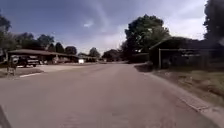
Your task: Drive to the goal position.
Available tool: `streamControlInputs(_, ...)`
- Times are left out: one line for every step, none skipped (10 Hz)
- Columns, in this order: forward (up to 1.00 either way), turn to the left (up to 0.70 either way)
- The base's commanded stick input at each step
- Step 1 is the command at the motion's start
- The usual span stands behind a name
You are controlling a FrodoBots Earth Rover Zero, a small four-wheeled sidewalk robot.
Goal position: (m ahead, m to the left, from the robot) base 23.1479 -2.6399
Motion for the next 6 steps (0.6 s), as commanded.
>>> streamControlInputs(0.70, 0.03)
streamControlInputs(0.70, 0.03)
streamControlInputs(0.70, 0.03)
streamControlInputs(0.70, -0.22)
streamControlInputs(0.70, 0.03)
streamControlInputs(0.70, 0.03)
